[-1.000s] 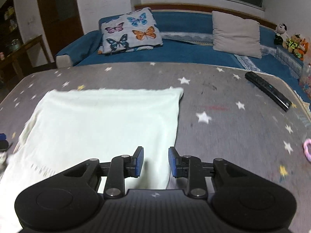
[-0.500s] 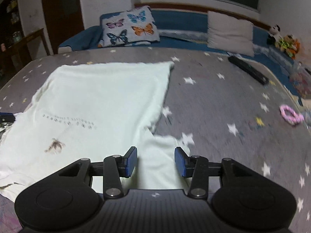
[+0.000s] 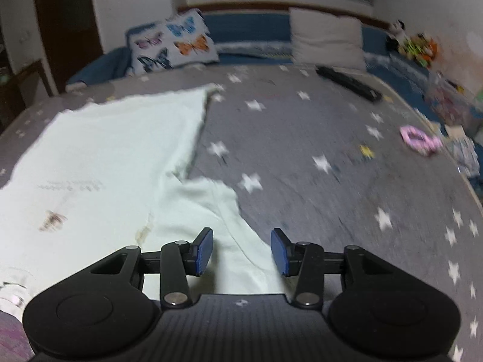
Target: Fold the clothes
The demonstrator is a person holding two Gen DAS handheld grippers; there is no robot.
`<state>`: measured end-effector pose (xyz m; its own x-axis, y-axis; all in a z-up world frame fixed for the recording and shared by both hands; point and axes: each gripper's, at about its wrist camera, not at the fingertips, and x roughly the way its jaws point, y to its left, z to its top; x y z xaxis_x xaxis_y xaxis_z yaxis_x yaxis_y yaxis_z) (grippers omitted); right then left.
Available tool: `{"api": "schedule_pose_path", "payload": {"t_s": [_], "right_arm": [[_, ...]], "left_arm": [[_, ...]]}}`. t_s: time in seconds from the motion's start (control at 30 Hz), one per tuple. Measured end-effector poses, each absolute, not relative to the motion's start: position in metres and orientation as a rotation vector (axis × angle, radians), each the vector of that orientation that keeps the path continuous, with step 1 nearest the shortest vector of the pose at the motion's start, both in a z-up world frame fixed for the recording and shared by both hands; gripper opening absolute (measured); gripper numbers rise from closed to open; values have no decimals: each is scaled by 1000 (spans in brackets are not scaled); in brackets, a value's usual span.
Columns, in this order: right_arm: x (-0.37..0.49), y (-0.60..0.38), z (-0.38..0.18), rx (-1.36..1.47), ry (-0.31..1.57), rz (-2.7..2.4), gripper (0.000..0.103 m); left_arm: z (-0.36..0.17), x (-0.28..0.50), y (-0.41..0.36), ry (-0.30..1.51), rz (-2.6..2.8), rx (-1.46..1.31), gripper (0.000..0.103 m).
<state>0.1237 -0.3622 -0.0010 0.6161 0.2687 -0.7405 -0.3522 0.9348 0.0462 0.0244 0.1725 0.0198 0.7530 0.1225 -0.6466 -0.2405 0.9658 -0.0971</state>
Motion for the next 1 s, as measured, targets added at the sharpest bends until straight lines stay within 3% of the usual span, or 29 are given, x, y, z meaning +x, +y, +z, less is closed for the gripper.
{"api": "schedule_pose_path", "payload": {"t_s": [0.2, 0.3, 0.43, 0.5, 0.67, 0.77, 1.0], "right_arm": [[149, -348, -4, -55, 815, 383, 41], [161, -346, -12, -4, 834, 373, 33], [162, -344, -19, 9, 840, 370, 10], [157, -345, -19, 2, 821, 354, 6], [147, -355, -15, 4, 794, 294, 7], [149, -364, -19, 33, 807, 267, 22], [131, -356, 3, -48, 711, 317, 27]], "left_arm": [[25, 42, 153, 673, 148, -193, 51], [18, 52, 139, 695, 120, -186, 52], [7, 60, 126, 715, 113, -147, 52], [1, 64, 124, 722, 128, -118, 52], [-12, 65, 126, 750, 158, -119, 52], [-13, 63, 128, 749, 171, -121, 53], [-2, 48, 120, 720, 158, -113, 61]]}}
